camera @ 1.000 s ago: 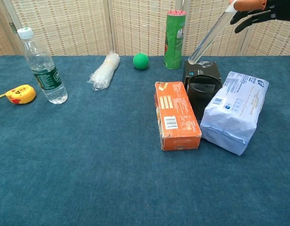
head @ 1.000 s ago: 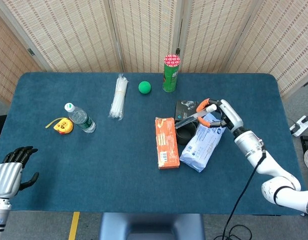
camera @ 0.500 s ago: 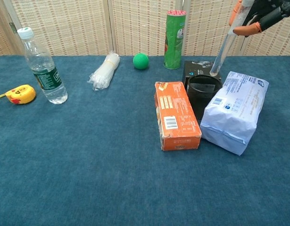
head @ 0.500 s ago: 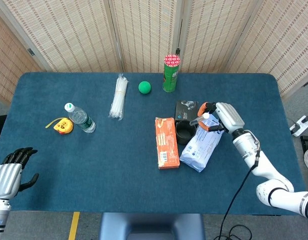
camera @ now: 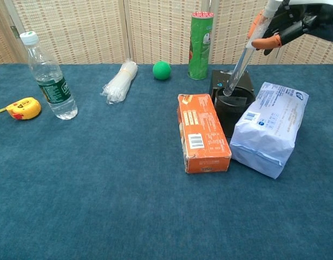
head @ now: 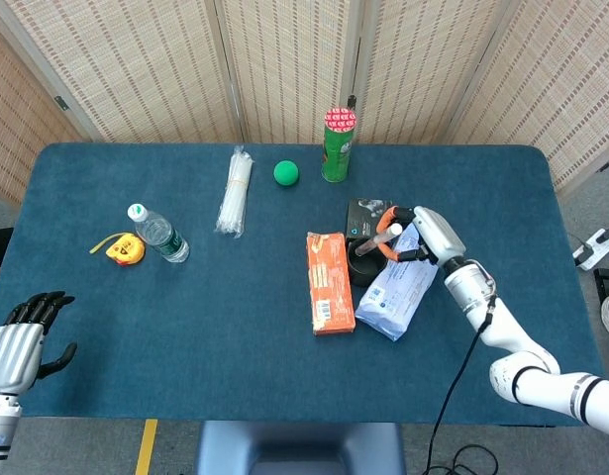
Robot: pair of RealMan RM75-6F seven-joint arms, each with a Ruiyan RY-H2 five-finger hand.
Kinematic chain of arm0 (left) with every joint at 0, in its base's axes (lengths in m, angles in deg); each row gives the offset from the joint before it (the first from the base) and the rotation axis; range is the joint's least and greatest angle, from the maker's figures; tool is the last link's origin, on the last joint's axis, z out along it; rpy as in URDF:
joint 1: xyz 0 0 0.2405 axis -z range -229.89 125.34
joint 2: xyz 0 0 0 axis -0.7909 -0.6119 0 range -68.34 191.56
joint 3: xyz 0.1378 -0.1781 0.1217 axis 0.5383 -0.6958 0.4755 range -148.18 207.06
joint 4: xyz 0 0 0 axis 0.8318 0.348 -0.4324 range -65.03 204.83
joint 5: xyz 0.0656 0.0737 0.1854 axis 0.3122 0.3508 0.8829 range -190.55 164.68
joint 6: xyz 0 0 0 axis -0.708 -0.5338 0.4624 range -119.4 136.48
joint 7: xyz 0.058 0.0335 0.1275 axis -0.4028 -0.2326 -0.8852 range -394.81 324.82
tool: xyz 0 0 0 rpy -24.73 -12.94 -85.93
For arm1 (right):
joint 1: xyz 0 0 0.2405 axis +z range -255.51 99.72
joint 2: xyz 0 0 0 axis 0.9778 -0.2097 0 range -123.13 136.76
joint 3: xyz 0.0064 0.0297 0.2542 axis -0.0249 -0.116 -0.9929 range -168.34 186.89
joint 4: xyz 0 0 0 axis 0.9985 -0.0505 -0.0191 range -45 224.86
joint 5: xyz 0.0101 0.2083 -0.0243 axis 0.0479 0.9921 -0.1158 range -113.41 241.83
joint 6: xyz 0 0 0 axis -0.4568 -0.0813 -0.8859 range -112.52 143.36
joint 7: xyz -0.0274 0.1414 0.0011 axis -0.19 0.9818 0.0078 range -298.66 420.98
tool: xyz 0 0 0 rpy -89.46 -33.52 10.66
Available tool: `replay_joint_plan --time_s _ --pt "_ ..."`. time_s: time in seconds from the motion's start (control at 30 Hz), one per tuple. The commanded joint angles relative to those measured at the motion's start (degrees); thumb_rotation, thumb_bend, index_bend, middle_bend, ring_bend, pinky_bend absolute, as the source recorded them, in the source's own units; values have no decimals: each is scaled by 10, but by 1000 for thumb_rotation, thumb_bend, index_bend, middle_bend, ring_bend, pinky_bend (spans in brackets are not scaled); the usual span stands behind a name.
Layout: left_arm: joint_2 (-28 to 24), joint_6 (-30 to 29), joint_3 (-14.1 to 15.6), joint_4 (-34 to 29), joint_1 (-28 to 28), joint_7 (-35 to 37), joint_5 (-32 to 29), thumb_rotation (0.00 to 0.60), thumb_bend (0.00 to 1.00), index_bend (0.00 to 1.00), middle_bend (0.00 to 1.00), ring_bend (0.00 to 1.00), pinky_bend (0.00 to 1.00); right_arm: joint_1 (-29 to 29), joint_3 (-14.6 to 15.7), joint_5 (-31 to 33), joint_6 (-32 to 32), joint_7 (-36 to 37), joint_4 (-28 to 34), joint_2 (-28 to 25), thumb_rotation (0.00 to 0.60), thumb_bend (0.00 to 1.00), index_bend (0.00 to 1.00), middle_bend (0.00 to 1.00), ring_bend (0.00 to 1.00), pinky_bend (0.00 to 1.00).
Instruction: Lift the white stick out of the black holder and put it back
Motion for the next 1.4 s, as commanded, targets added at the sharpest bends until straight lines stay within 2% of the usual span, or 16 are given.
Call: replay_joint_plan --time_s 0.03,0.2,0.6,0.77,0.87,1.07,1.2,1.4 --pt "0 0 0 0 0 0 0 600 343 239 207 167 236 6 4 4 -6 -8 -6 7 600 341 674 533 381 376" --pt "2 1 1 -1 0 1 1 600 341 238 207 167 236 15 13 1 -2 -31 -19 32 600 340 674 508 364 350" --pt "3 2 5 1 -3 4 -1 600 343 237 207 167 236 25 33 -7 9 -56 -78 93 600 340 659 404 242 214" --pt "3 0 4 0 -3 5 0 600 342 236 207 167 236 26 37 -12 12 -59 -100 108 600 310 478 302 152 154" --pt "3 1 5 0 -3 4 0 600 343 235 207 167 236 26 38 -13 10 -58 -106 111 600 222 312 216 89 128" --pt "4 3 5 -1 -2 3 2 600 343 234 206 167 236 28 45 -12 -5 -65 -111 109 600 149 65 104 8 79" --pt "4 2 4 -1 -2 4 2 600 343 230 206 167 236 21 44 -19 5 -62 -100 98 600 42 0 13 0 53" --pt "5 4 2 -1 1 3 0 600 343 226 204 167 236 -12 48 -49 49 -55 -55 42 600 27 0 0 0 49"
